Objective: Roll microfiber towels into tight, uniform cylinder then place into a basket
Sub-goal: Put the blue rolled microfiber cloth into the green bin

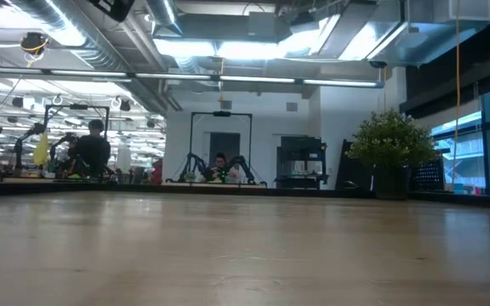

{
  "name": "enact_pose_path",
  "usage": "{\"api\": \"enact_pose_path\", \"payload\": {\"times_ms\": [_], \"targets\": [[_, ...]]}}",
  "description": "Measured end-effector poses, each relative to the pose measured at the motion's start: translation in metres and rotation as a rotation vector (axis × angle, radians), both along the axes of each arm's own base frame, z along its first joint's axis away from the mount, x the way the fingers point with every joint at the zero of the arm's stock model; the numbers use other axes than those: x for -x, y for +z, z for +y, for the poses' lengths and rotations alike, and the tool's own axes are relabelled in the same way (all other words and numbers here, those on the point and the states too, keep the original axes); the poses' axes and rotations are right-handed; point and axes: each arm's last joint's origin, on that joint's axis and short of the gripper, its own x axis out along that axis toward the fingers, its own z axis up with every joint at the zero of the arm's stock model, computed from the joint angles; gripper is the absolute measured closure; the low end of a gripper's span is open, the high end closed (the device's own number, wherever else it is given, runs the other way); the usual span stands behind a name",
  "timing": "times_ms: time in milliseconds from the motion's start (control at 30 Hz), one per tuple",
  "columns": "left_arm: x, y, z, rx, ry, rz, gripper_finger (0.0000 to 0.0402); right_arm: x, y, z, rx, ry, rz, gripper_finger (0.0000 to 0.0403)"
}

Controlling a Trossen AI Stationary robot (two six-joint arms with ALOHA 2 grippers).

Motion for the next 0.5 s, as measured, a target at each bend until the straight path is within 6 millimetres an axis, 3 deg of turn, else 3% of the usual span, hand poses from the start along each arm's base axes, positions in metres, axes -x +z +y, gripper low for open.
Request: {"api": "enact_pose_path", "payload": {"times_ms": [500], "targets": [[-0.005,-0.003,-0.004,0.016,-0.042,-0.001,0.0313,-0.009,-0.044,0.02,0.096,0.018,0.09,0.037]]}}
